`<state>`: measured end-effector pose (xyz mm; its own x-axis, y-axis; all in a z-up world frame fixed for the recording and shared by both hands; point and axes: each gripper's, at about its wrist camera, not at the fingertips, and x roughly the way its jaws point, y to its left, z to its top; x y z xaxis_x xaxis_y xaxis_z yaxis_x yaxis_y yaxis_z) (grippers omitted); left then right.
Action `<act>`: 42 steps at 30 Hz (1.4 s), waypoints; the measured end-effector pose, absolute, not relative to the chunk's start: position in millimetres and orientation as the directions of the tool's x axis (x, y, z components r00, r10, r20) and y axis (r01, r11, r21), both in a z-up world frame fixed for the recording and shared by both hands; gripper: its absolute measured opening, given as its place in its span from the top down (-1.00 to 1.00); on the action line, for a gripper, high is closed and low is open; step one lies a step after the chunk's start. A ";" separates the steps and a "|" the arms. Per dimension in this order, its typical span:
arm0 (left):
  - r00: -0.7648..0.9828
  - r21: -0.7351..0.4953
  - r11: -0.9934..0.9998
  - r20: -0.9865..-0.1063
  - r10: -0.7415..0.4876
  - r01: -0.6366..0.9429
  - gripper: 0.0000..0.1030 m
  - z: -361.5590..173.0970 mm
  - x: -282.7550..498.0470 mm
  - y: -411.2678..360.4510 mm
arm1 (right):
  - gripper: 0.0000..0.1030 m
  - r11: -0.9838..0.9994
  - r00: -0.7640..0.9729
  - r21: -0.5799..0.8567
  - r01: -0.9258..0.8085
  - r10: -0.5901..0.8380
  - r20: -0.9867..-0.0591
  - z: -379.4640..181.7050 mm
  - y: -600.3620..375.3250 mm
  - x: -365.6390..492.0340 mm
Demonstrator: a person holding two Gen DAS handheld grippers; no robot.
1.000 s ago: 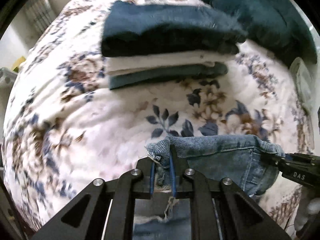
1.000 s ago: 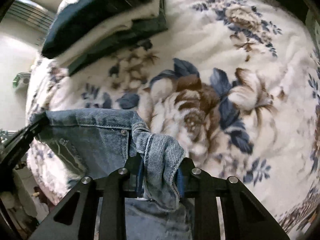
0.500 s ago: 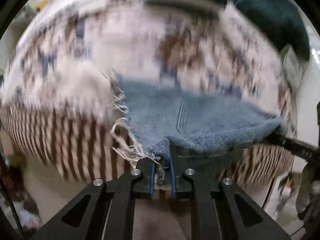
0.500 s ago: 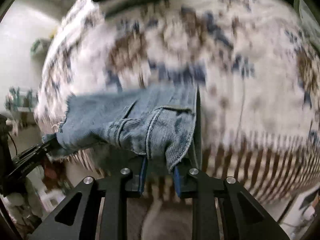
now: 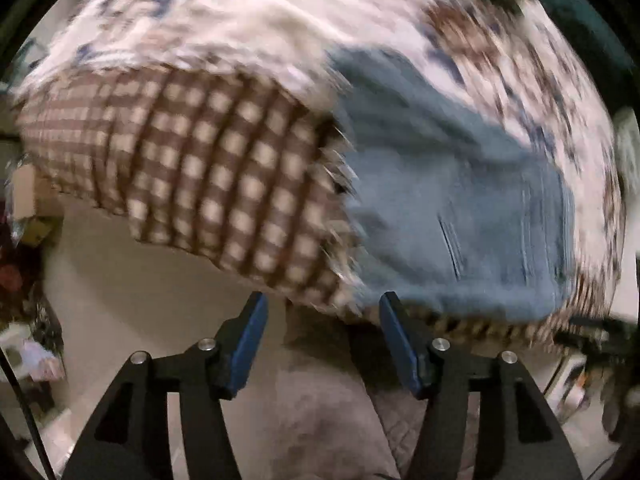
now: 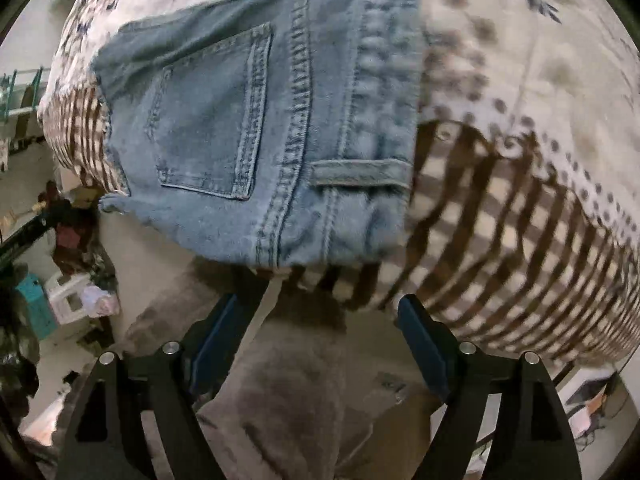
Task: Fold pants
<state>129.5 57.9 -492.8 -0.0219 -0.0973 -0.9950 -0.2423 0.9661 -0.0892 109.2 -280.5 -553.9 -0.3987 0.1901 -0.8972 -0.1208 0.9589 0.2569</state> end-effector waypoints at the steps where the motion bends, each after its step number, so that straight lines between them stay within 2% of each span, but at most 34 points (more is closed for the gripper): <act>1: 0.006 -0.093 0.961 -0.996 -0.095 -0.259 -0.08 -488.9 141.2 63.4 | -0.62 0.960 -0.393 0.264 -0.093 0.208 -0.896 -547.4 -288.2 111.9; 5: 0.057 -0.152 0.944 -0.988 -0.142 -0.293 -0.08 -500.8 204.6 71.3 | -0.62 0.944 -0.275 0.303 0.128 0.327 -0.904 -527.9 -333.4 143.4; 9: 0.032 -0.257 0.916 -0.965 -0.260 -0.309 -0.08 -546.5 273.7 69.6 | -0.62 0.890 -0.159 0.365 0.272 0.416 -0.895 -549.1 -365.1 197.0; 11: -0.004 -0.269 0.904 -0.958 -0.287 -0.333 -0.08 -572.6 295.6 68.7 | -0.62 0.871 -0.145 0.394 0.295 0.448 -0.882 -566.6 -371.5 223.6; 15: -0.064 -0.287 0.923 -0.948 -0.312 -0.256 -0.08 -605.9 316.5 51.1 | -0.62 0.848 -0.184 0.463 0.260 0.514 -0.838 -610.7 -362.3 254.8; 16: -0.054 -0.281 0.933 -0.952 -0.300 -0.226 -0.04 -606.0 316.4 44.7 | -0.62 0.847 -0.204 0.473 0.243 0.522 -0.828 -623.1 -357.2 259.0; 17: -0.032 -0.272 0.944 -0.959 -0.283 -0.184 0.08 -604.4 315.6 36.3 | -0.62 0.857 -0.229 0.465 0.221 0.509 -0.830 -631.7 -352.7 261.8; 18: -0.019 -0.263 0.953 -0.963 -0.269 -0.151 0.34 -602.5 314.4 30.3 | -0.61 0.865 -0.228 0.458 0.207 0.498 -0.837 -639.9 -346.1 261.2; 20: 0.007 -0.225 0.969 -0.974 -0.225 -0.099 0.48 -597.4 313.3 18.4 | -0.35 0.874 -0.200 0.451 0.179 0.481 -0.853 -641.2 -339.4 258.8; 21: 0.023 -0.217 0.972 -0.976 -0.216 -0.092 0.56 -592.7 312.8 15.0 | -0.07 0.873 -0.194 0.452 0.183 0.483 -0.854 -639.2 -339.1 255.7; 22: 0.042 -0.204 0.975 -0.979 -0.201 -0.083 0.60 -586.8 313.6 11.8 | 0.02 0.868 -0.181 0.455 0.198 0.489 -0.853 -634.7 -340.9 252.8; 27: 0.124 -0.211 0.976 -0.971 -0.202 -0.059 0.64 -553.8 342.5 -1.0 | 0.17 0.868 -0.098 0.451 0.208 0.477 -0.873 -602.4 -338.2 254.2; 32: 0.178 -0.234 0.972 -0.958 -0.226 -0.030 0.64 -541.6 405.2 -2.7 | 0.19 0.857 0.027 0.465 0.221 0.472 -0.881 -572.6 -347.3 296.7; 35: 0.110 -0.230 0.973 -0.968 -0.225 -0.027 0.54 -569.6 439.7 -5.4 | 0.09 0.866 0.018 0.443 0.231 0.452 -0.892 -582.3 -347.0 324.1; 37: 0.037 -0.238 0.969 -0.971 -0.236 -0.062 0.41 -587.7 445.6 5.4 | -0.13 0.877 -0.055 0.412 0.248 0.437 -0.898 -598.5 -351.8 334.1; 39: 0.015 -0.318 0.940 -0.948 -0.319 -0.126 0.35 -594.5 443.9 21.0 | -0.17 0.871 -0.077 0.422 0.252 0.453 -0.888 -602.2 -359.2 335.0; 40: 0.034 -0.342 0.929 -0.940 -0.340 -0.142 0.19 -591.5 439.9 28.5 | -0.41 0.872 -0.082 0.420 0.251 0.452 -0.888 -600.4 -364.2 332.2; 41: 0.050 -0.339 0.929 -0.941 -0.336 -0.144 0.09 -587.0 435.0 33.5 | -0.54 0.876 -0.080 0.415 0.244 0.445 -0.892 -596.0 -369.3 328.0; 42: 0.068 -0.336 0.931 -0.942 -0.329 -0.142 -0.11 -580.8 427.2 38.1 | -0.67 0.876 -0.073 0.424 0.231 0.450 -0.890 -591.4 -375.5 323.9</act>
<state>427.2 38.1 -580.8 0.0683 -0.3294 -0.9417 -0.1421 0.9311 -0.3360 323.9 -375.5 -591.4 -0.0729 0.4498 -0.8902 0.2309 0.8759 0.4237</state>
